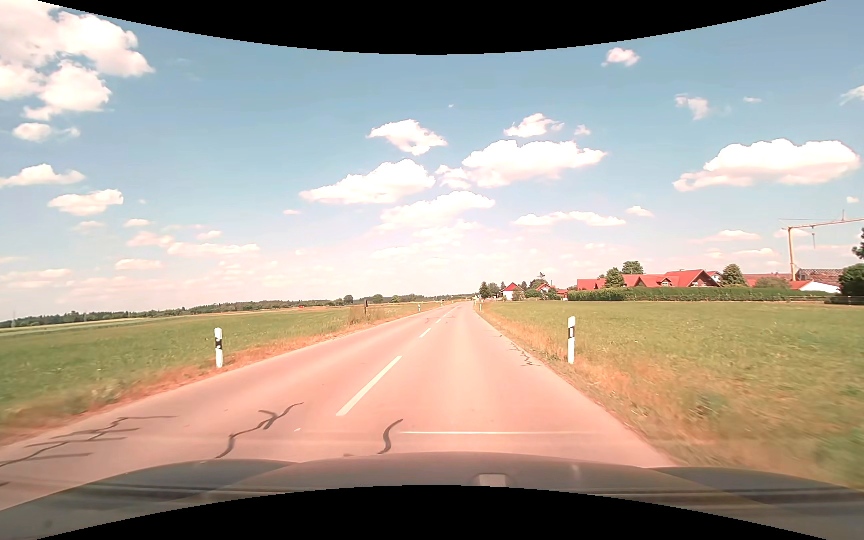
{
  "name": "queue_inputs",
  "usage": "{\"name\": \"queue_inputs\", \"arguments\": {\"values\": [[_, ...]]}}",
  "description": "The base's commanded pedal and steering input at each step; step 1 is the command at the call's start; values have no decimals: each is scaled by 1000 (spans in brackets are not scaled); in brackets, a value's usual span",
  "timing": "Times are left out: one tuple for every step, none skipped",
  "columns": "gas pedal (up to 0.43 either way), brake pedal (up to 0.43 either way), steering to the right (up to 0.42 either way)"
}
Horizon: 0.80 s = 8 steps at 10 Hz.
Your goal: Follow the waypoints while adhering to traffic rules and regulations
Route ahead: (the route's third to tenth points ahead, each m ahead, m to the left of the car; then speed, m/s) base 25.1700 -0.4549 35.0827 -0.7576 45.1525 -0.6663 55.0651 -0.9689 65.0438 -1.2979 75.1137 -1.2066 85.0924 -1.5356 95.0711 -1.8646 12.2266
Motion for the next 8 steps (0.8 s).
{"name": "queue_inputs", "arguments": {"values": [[268,0,0],[268,0,0],[268,0,1],[268,0,4],[268,0,5],[268,0,5],[268,0,5],[268,0,5]]}}
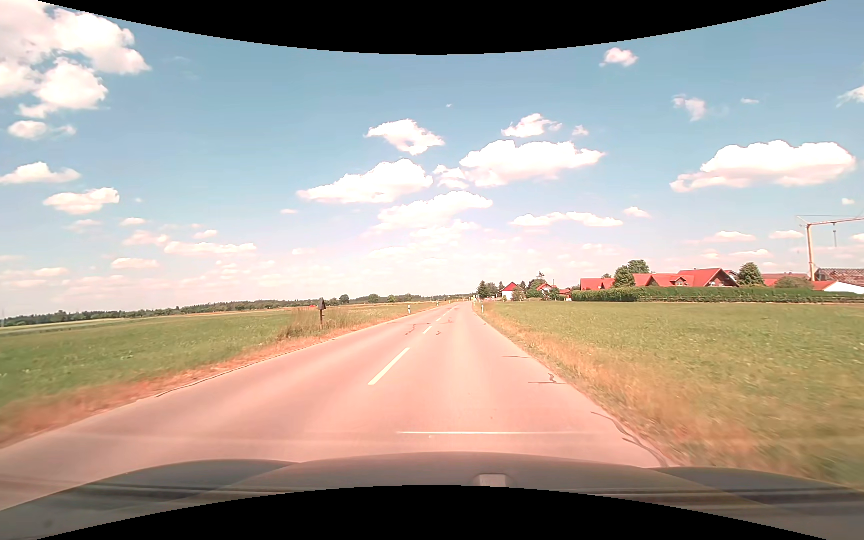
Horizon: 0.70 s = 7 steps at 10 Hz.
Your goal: Follow the waypoints while adhering to traffic rules and regulations
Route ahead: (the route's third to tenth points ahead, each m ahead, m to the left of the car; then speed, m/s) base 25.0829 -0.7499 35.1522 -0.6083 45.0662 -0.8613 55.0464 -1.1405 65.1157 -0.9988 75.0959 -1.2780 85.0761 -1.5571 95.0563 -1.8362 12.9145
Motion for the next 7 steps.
{"name": "queue_inputs", "arguments": {"values": [[268,0,4],[268,0,3],[268,0,3],[268,0,2],[268,0,1],[268,0,1],[268,0,0]]}}
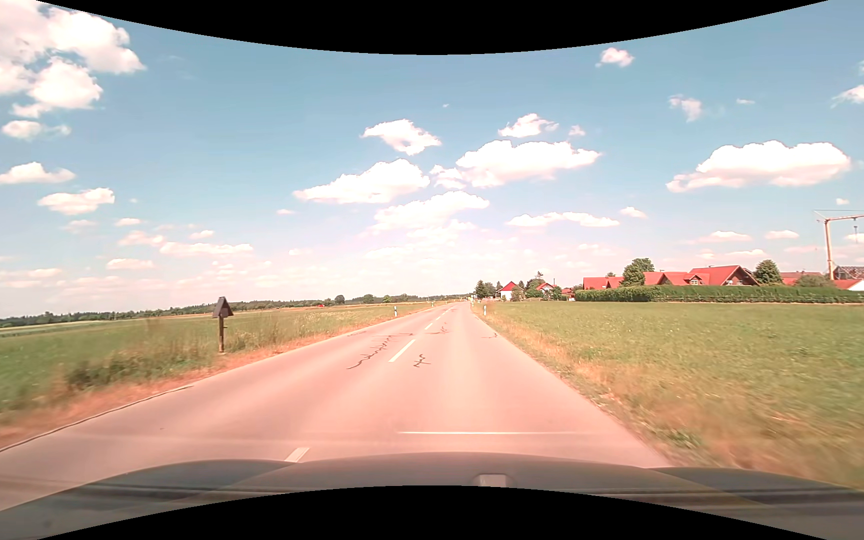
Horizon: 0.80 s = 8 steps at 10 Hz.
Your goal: Follow the waypoints while adhering to traffic rules and regulations
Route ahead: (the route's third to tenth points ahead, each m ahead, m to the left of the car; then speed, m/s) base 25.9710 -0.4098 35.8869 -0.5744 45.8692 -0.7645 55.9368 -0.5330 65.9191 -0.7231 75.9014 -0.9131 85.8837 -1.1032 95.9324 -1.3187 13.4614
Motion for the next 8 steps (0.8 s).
{"name": "queue_inputs", "arguments": {"values": [[268,0,0],[268,0,-1],[268,0,-1],[268,0,-1],[268,0,-1],[268,0,-1],[268,0,-1],[268,0,-1]]}}
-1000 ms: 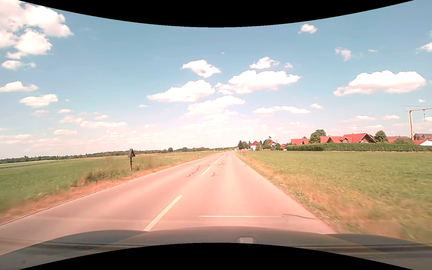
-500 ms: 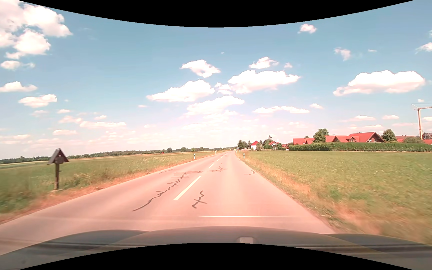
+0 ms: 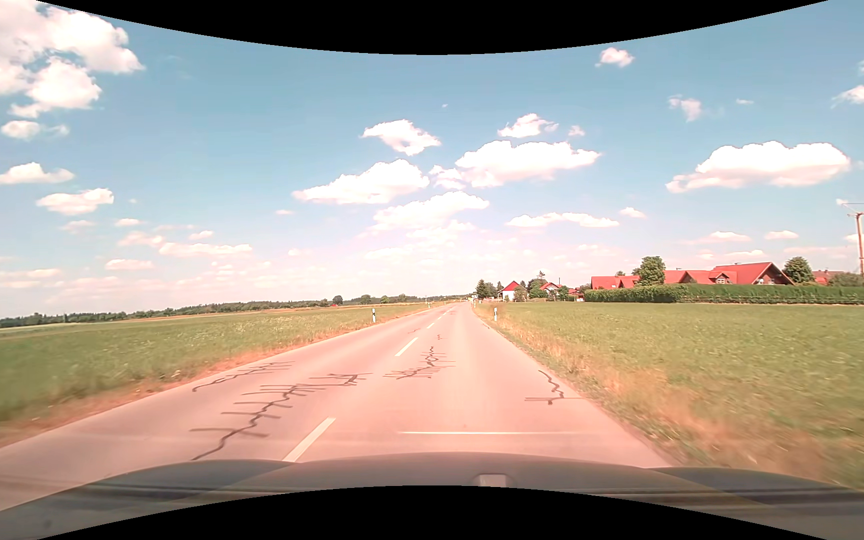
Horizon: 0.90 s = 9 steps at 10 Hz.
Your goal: Follow the waypoints while adhering to traffic rules and regulations
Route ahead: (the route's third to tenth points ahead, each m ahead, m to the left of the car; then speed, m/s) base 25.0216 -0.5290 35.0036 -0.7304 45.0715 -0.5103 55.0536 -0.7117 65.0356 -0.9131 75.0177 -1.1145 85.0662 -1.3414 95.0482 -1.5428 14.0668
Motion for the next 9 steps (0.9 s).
{"name": "queue_inputs", "arguments": {"values": [[268,0,-3],[268,0,-3],[268,0,-3],[268,0,-3],[268,0,-3],[268,0,-3],[268,0,-3],[268,0,-3],[268,0,-3]]}}
